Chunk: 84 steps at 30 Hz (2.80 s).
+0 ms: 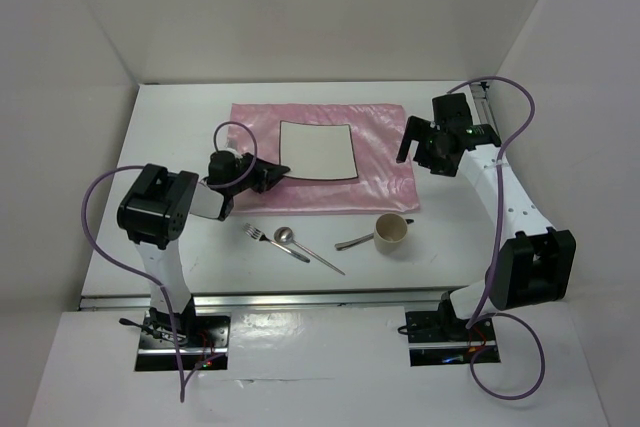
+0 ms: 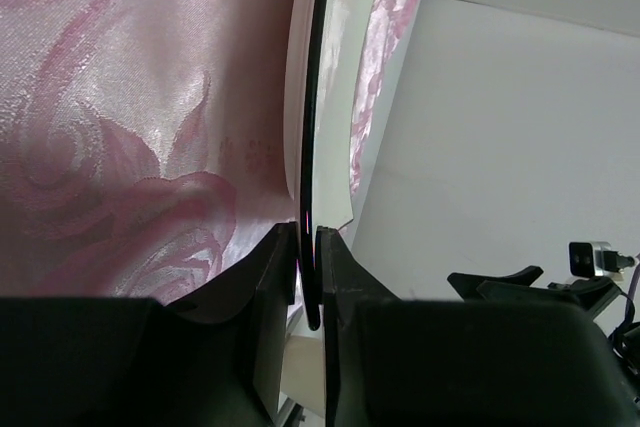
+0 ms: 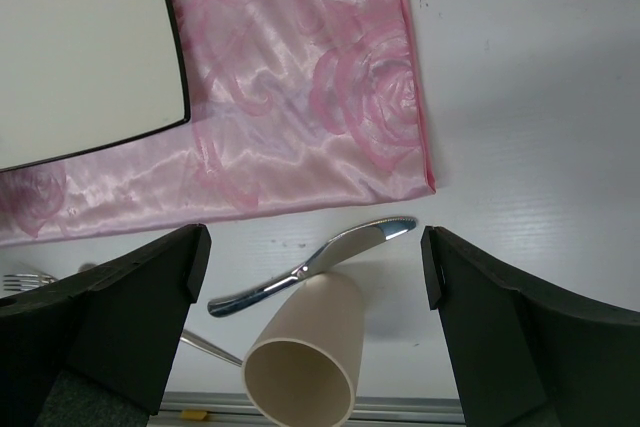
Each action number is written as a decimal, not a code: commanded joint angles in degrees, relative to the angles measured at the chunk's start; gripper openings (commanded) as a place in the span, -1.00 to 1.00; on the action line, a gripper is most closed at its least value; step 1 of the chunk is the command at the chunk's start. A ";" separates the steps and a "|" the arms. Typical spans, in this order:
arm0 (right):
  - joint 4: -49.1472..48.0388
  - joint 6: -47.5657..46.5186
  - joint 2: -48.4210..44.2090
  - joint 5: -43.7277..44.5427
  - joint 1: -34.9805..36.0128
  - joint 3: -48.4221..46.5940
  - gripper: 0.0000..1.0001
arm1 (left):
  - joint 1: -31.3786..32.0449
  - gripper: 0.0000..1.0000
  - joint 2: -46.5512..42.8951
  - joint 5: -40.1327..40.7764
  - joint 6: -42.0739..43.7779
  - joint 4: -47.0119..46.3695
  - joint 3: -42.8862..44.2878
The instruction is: Set the dinner table for one person
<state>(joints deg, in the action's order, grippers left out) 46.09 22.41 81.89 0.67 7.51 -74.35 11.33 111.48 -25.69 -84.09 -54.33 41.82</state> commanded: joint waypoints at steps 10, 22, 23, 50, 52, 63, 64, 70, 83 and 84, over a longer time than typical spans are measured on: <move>1.99 -0.79 -4.10 -1.55 -0.39 3.41 1.00 | -1.23 0.23 -7.15 -4.45 10.70 18.61 10.28; 2.26 5.62 -17.19 -15.95 -0.39 20.55 1.00 | -2.98 0.34 -8.21 -4.37 18.35 33.83 16.70; 2.25 6.14 -17.20 -15.96 -0.39 21.08 0.97 | -2.98 0.34 -8.21 -4.37 18.35 34.46 16.71; 3.13 18.62 -14.74 -2.08 10.42 25.92 0.01 | -0.87 0.76 -10.41 0.38 27.58 59.94 26.55; 3.66 19.41 -14.21 -0.32 10.42 25.22 -0.32 | -0.87 0.76 -10.41 0.38 28.10 60.56 26.56; 10.86 15.21 -10.36 7.06 11.04 0.46 -1.00 | -0.87 0.76 -10.50 2.05 29.86 63.90 25.41; 10.87 13.81 -8.95 8.89 11.04 -2.01 -1.00 | -0.87 0.76 -10.50 2.05 30.56 64.43 25.41; 9.20 7.05 11.75 13.22 8.06 -23.80 -1.00 | -2.10 0.76 -13.12 4.15 32.58 66.62 25.41; 12.28 5.97 46.87 2.69 -0.30 -65.32 -1.00 | -2.63 0.76 -28.93 5.41 45.59 79.37 32.27; 10.36 5.97 46.87 2.67 -0.82 -64.09 -1.00 | -3.15 0.76 -29.73 5.39 45.60 79.37 31.49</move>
<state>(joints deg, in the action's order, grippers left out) 57.54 28.56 129.93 6.39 6.96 -136.64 8.91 84.88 -18.92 -42.09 22.13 73.41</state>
